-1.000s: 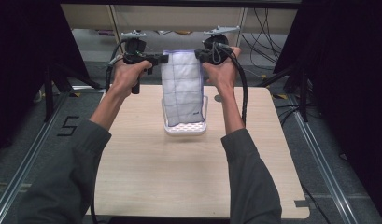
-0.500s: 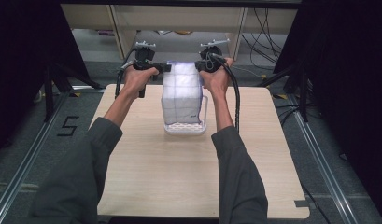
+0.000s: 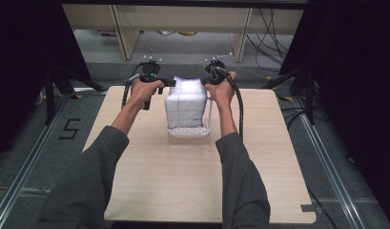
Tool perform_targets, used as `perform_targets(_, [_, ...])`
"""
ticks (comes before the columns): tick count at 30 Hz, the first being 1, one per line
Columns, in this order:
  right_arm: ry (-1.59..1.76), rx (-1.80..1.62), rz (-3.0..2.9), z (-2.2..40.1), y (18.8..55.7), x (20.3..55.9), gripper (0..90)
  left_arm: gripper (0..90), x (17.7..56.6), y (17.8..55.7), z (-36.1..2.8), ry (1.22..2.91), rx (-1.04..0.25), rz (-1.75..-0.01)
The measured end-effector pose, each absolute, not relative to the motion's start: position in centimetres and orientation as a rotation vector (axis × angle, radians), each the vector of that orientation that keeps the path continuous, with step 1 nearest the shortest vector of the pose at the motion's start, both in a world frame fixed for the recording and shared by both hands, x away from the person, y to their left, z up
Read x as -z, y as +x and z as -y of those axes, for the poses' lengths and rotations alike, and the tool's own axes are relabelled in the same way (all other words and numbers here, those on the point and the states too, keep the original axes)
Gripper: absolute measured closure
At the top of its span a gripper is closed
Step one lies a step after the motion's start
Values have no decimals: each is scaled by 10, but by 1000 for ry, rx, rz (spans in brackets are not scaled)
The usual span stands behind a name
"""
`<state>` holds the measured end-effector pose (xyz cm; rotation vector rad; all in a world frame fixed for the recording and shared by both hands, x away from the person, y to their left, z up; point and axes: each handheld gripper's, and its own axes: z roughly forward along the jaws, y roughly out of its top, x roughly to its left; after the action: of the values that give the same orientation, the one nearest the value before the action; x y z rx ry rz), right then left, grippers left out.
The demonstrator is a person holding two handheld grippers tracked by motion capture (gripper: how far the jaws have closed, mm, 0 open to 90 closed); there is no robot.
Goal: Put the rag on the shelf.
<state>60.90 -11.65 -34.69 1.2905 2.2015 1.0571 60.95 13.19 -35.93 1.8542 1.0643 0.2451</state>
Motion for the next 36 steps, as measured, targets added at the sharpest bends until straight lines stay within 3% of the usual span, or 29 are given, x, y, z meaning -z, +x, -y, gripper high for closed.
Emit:
perform_targets(3, [1299, -1026, -2221, 117, 612, 354, 707, 805, 363, 608, -135, 1859, -216, -1063])
perform_targets(9, [1377, -1025, -2188, 127, 611, 350, 595, 762, 365, 604, -142, 1870, -218, -1078])
perform_targets(36, [1339, -1088, -2206, 182, 561, 334, 555, 570, 351, 567, -177, 1912, -191, -1034])
